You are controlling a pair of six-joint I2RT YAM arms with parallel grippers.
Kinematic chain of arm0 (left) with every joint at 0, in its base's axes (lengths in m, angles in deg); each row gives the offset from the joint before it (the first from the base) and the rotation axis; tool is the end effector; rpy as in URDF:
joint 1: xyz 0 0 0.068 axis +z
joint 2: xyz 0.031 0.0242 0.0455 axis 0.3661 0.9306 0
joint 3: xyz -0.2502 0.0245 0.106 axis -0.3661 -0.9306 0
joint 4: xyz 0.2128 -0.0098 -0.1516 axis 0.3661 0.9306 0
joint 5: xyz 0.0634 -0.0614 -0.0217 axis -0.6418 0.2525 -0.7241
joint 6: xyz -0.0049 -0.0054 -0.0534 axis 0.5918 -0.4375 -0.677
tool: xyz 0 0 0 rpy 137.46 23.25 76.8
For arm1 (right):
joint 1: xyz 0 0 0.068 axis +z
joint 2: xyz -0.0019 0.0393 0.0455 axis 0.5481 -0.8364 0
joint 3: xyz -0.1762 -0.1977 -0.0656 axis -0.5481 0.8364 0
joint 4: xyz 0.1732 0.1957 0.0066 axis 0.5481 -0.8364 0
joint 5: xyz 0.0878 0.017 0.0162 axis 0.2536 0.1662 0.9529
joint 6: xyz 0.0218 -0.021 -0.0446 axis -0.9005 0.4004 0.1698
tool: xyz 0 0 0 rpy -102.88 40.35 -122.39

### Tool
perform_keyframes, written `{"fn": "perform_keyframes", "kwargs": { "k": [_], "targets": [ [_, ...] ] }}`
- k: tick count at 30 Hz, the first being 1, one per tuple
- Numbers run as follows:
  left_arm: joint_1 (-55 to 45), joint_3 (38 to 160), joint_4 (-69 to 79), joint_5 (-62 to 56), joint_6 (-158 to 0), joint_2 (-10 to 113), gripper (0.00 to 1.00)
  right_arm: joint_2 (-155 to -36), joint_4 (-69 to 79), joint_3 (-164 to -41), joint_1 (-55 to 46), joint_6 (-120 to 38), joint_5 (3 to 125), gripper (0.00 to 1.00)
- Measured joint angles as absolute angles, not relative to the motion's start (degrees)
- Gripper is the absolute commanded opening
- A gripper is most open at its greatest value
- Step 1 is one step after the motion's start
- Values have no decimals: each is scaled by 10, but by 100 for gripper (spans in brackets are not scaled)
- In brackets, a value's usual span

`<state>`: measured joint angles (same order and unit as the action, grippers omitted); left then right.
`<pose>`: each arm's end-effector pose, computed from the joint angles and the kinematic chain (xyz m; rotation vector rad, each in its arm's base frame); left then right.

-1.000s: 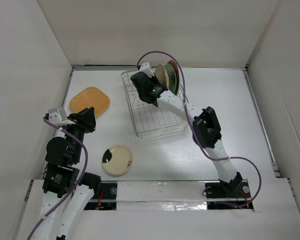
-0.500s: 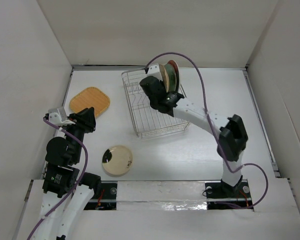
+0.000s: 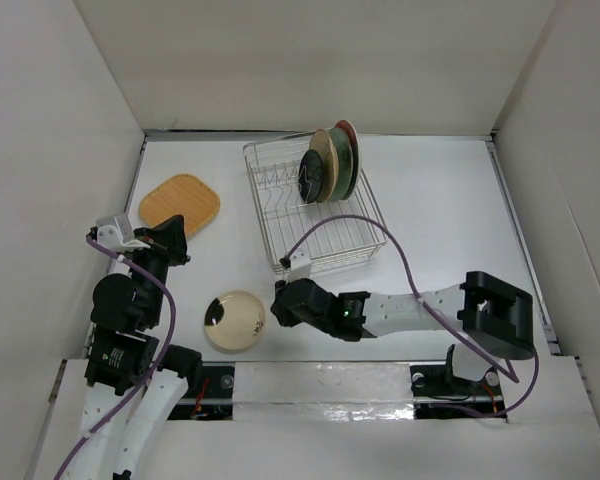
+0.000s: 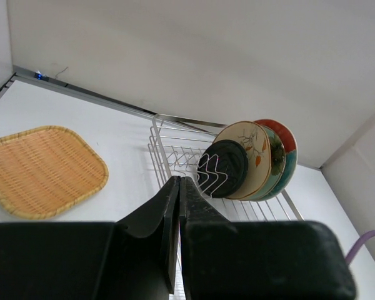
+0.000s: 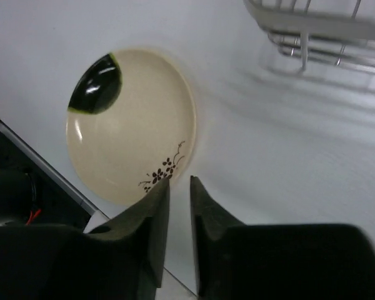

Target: Load the plates into the dish rack

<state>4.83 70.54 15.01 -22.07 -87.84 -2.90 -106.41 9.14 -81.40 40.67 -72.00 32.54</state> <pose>0.0797 -0.0168 0.3851 -0.2047 1.3127 -0.4167 0.1105 0.3319 0.2179 -0.4433 2.1425 0.7143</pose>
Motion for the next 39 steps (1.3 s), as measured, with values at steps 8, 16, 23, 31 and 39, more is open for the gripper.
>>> {"fn": "perform_keyframes", "kwargs": {
  "k": [8,16,23,31,39],
  "targets": [
    [48,705,150,-217,-879,-29,14,-1143,219,-763,395,-877,400,52],
    [48,705,150,-215,-879,-29,16,-1209,284,-765,369,-944,455,40],
    [48,705,150,-214,-879,-29,16,-1227,288,-768,365,-965,461,3],
    [48,705,150,-214,-879,-29,16,-1207,276,-766,371,-953,452,0],
    [48,705,150,-215,-879,-29,17,-1045,157,-783,414,-834,366,0]
  ]
}}
